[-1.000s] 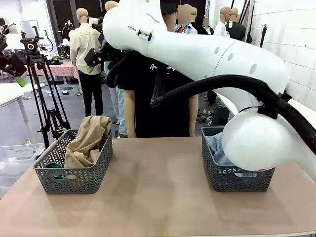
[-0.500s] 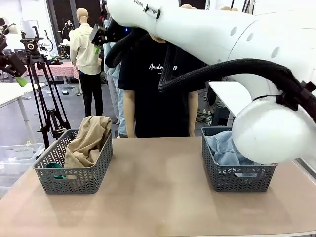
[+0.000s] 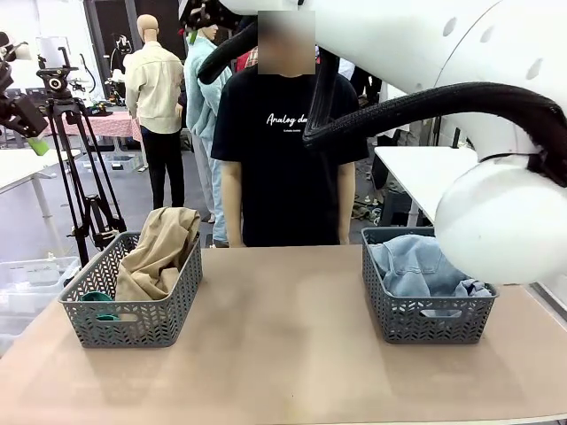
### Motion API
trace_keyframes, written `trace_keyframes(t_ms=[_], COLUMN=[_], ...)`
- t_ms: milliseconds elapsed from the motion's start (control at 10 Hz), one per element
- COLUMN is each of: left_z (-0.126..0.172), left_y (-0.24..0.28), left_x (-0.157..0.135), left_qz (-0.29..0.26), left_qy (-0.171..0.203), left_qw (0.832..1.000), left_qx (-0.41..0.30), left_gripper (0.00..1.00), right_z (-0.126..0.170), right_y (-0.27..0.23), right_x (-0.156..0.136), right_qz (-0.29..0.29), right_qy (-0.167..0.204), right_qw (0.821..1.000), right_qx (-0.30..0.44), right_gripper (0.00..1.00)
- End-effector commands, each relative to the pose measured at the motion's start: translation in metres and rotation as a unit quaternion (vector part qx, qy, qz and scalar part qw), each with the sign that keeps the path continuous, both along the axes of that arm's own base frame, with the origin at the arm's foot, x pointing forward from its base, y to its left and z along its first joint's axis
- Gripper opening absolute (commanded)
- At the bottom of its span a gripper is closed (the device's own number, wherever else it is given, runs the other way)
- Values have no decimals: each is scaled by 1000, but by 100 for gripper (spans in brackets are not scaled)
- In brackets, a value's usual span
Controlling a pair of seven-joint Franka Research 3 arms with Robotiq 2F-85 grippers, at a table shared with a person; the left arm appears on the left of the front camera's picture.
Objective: Sort the tops and bottoms.
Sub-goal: Sort the clothes according to human instructions.
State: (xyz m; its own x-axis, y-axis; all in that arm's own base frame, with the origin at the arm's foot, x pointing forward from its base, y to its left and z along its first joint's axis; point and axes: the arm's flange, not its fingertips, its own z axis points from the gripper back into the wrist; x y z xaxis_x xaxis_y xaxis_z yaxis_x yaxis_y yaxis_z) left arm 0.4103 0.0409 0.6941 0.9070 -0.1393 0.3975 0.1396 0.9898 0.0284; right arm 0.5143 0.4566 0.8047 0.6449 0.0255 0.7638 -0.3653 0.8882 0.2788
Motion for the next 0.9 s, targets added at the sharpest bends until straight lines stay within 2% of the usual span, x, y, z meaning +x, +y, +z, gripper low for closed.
trace_keyframes(t_ms=[0, 300, 500, 800], left_z=[1, 1, 1, 1], left_y=[2, 2, 2, 2], left_x=[-1, -1, -1, -1], left_qz=[-1, -1, -1, -1], left_qy=[-2, -2, -2, -2], left_qw=[1000, 1000, 1000, 1000], left_qx=[1, 1, 1, 1], left_gripper=[100, 100, 100, 100], right_z=[-206, -214, -212, -219], right_y=[-205, -238, -244, -253], right_x=[-247, -291, -316, -326], right_qz=[-67, -133, -155, -164], right_qy=[-33, -37, -47, -51], right_qw=[997, 989, 985, 982], right_qx=[14, 51, 58, 72], right_gripper=[100, 100, 100, 100])
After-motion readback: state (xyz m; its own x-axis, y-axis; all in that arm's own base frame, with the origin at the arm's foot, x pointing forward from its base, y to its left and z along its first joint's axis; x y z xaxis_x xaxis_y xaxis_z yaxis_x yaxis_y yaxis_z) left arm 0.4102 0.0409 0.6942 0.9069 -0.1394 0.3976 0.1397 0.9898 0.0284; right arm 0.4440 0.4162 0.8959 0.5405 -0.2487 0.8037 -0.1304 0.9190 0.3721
